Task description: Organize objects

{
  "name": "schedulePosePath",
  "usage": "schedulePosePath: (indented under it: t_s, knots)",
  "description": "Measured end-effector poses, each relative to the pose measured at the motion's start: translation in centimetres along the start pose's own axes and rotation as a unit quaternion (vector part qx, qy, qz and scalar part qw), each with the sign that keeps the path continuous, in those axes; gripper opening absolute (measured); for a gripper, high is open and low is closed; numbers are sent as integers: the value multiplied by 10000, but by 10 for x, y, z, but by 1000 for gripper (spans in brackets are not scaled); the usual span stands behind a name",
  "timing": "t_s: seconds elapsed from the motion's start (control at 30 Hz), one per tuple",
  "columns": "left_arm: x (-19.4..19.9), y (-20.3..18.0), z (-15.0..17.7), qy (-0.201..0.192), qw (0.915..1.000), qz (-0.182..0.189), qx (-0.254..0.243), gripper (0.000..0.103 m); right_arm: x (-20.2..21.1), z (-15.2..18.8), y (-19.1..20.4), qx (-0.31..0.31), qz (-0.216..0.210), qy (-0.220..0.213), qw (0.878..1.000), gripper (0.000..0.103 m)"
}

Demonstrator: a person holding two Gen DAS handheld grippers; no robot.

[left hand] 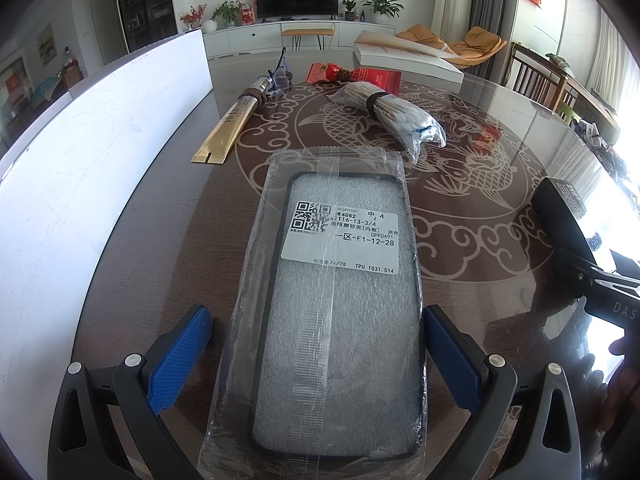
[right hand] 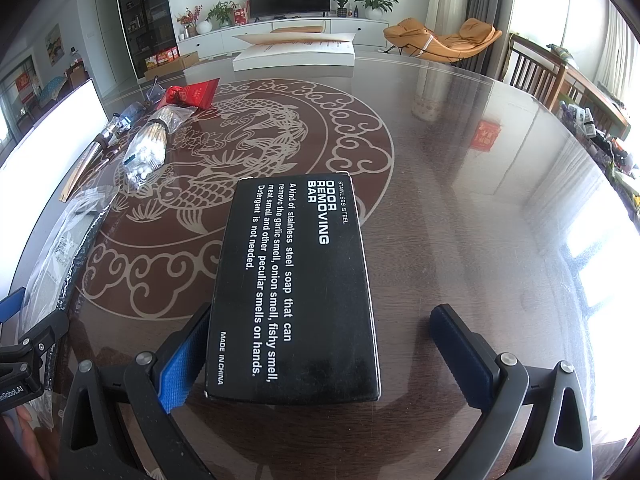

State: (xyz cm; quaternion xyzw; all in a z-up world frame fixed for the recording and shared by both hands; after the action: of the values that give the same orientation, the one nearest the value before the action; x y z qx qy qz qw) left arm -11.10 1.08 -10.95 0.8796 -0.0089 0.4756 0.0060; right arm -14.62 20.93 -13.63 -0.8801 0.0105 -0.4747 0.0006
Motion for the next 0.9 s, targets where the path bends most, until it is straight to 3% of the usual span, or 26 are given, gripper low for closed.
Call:
schedulePosePath:
  t_s: [0.4, 0.53, 0.73, 0.9]
  knots:
    - [0, 0, 1, 2, 10000, 4, -11, 103, 0, 0, 0, 0, -1, 0, 10000, 103]
    - [1, 2, 1, 43, 9983, 314, -495, 103, 0, 0, 0, 0, -1, -1, 10000, 103]
    - [1, 14, 1, 77, 9970, 430, -646, 103, -1, 0, 1, 9, 2, 7, 10000, 103]
    - [-1, 12, 0, 305, 9967, 396, -639, 103, -7, -5, 2, 244, -150, 582, 9979, 103]
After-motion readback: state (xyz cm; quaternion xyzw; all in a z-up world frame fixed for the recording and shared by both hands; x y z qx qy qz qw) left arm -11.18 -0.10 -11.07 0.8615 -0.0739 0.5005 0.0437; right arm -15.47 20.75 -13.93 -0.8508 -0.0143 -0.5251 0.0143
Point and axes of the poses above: each gripper's, at about its wrist camera, not at the fingertips, and x roughly against the way its jaws point, y to its left, z to its underside, the point moved 8 cm from there along -x, roughly the way its jaws point, and after that the axes turned 1 degree about y, right-handed, at the moved point
